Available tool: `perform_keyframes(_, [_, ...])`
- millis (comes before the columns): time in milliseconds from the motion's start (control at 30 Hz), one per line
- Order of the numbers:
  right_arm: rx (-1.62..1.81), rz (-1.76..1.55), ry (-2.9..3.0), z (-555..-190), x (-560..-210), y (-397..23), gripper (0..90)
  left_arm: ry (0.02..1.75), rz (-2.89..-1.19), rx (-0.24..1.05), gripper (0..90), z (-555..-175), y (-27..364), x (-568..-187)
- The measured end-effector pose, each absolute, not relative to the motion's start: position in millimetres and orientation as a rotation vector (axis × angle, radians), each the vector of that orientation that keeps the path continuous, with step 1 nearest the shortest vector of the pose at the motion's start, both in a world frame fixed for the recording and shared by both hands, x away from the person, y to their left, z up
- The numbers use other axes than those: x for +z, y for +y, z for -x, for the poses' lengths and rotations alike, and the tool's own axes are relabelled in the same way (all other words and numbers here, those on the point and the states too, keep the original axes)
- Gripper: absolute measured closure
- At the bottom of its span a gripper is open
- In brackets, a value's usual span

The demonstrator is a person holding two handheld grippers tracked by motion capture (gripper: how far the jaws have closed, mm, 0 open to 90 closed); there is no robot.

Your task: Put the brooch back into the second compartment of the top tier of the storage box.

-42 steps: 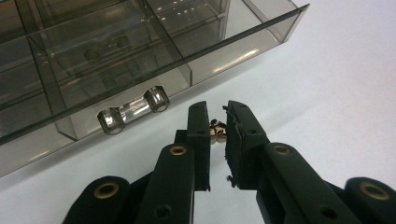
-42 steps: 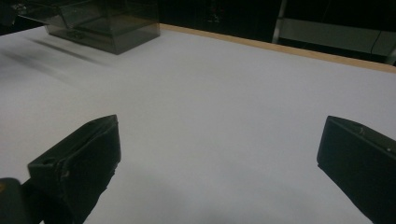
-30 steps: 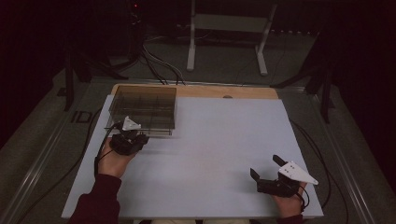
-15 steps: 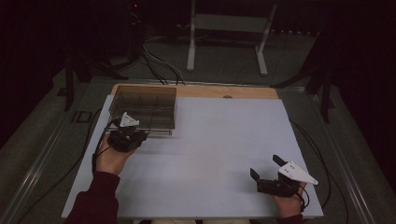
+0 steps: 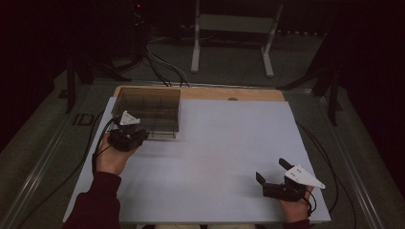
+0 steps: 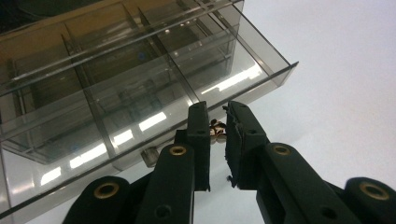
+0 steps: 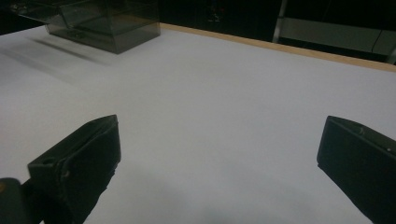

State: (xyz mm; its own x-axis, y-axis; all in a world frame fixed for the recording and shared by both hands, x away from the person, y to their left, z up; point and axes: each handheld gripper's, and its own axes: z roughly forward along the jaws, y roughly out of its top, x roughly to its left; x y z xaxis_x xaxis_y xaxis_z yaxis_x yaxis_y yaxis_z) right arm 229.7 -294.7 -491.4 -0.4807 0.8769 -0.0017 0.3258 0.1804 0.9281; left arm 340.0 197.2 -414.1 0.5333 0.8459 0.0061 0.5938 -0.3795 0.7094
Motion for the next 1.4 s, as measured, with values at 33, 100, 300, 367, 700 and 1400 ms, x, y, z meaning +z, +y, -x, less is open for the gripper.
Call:
perform_keyframes(33, [1.287, -1.128, 1.906, -230, -491, -295, 0.0, 1.160, -2.113, 0.493, 81.4, -341, 198, -413])
perform_keyframes(100, [1.287, -1.128, 1.906, -230, -491, -295, 0.0, 1.162, -2.111, 0.493, 81.4, -341, 198, -413])
perform_keyframes(300, [1.286, -1.129, 1.907, -230, -492, -295, 0.0, 1.178, -2.086, 0.506, 81.4, -346, 201, -409])
perform_keyframes(367, [1.286, -1.132, 1.907, -230, -492, -295, 0.0, 1.184, -2.081, 0.512, 81.4, -347, 201, -409])
perform_keyframes(700, [1.286, -1.132, 1.907, -230, -492, -295, 0.0, 1.214, -2.074, 0.531, 81.4, -356, 206, -408])
perform_keyframes(1400, [1.286, -1.132, 1.910, -231, -492, -295, 0.0, 1.258, -2.073, 0.547, 81.4, -373, 211, -415])
